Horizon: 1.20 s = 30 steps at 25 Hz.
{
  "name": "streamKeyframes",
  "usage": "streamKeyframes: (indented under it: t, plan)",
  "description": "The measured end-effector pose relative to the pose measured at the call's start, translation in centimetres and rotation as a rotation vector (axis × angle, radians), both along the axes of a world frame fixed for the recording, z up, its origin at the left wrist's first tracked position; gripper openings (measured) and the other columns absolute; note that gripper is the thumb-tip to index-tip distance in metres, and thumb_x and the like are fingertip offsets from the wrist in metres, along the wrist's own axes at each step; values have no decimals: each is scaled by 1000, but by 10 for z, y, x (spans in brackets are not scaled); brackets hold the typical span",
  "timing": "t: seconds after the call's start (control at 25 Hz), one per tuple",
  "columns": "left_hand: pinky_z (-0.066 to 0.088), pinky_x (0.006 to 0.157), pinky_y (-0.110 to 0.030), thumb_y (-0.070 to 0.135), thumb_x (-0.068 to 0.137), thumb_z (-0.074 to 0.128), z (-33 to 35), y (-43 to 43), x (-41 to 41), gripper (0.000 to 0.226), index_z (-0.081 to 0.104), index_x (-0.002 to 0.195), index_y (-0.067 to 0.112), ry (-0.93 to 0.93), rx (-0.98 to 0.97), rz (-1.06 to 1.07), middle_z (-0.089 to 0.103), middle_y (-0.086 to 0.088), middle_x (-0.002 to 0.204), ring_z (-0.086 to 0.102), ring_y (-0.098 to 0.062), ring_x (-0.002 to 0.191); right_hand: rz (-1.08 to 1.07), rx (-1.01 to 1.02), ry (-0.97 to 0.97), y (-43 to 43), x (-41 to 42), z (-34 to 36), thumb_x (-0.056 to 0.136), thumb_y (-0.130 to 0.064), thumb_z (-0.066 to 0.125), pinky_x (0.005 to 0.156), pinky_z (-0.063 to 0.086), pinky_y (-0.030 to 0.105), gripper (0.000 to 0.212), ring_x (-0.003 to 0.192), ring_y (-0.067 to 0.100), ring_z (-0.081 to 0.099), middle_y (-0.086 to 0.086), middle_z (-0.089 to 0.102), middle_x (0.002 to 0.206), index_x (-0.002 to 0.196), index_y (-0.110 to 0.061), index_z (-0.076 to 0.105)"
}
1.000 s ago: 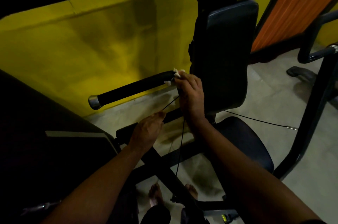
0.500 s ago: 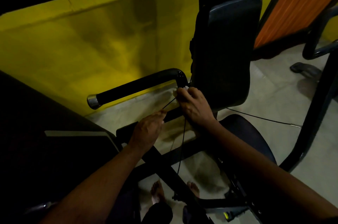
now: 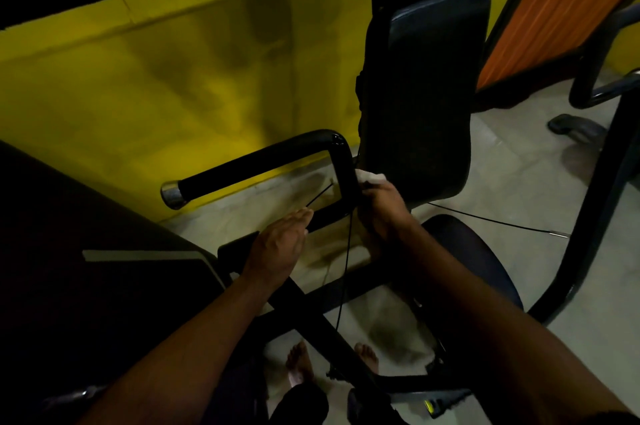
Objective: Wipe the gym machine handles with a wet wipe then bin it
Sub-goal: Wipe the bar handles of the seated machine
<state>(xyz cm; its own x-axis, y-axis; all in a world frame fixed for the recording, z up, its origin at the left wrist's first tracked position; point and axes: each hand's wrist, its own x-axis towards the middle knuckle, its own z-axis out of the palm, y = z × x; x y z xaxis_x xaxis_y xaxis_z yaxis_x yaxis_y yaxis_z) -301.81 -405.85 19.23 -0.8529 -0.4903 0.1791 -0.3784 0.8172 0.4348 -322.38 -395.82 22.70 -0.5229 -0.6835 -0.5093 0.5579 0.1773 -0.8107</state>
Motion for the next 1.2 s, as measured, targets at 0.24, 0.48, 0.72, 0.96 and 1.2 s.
streamKeyframes:
  t: [0.24, 0.48, 0.72, 0.96, 1.2]
  plan:
    - [40, 106, -34, 14, 95, 50, 1, 1, 0, 40, 58, 132, 2, -16, 19, 5, 61, -14, 133, 58, -25, 124, 26, 34, -67, -21, -11, 20, 92, -10, 49, 92, 53, 43, 30, 99, 31, 69, 19, 70, 108, 116, -1, 64]
    - [38, 106, -34, 9, 96, 54, 2, -1, 1, 39, 56, 134, 3, -42, 15, -9, 59, -13, 135, 57, -25, 126, -58, -66, 74, -36, -8, 31, 93, -11, 50, 91, 52, 46, 27, 93, 33, 69, 22, 71, 101, 107, 1, 69]
    - [33, 111, -31, 12, 100, 48, 7, -1, 1, 42, 50, 141, 7, -63, 49, -9, 51, -10, 144, 48, -22, 134, -128, -183, 259, -30, 10, 19, 95, -16, 51, 90, 50, 54, 22, 98, 34, 64, 21, 67, 107, 107, -13, 69]
    - [40, 108, -34, 23, 99, 39, 0, -1, 2, 44, 58, 134, 6, -48, 29, 20, 60, -11, 134, 55, -24, 127, -270, -141, 1016, -33, 39, 18, 91, -12, 61, 100, 48, 49, 23, 120, 26, 56, 9, 58, 125, 114, -15, 63]
    - [40, 106, -34, 4, 93, 59, 0, -3, 1, 39, 59, 132, 4, -4, 4, -13, 62, -12, 132, 58, -25, 124, 251, 74, 2101, -16, 8, 5, 69, -12, 79, 91, 54, 46, 63, 115, 34, 34, 13, 30, 133, 128, -8, 58]
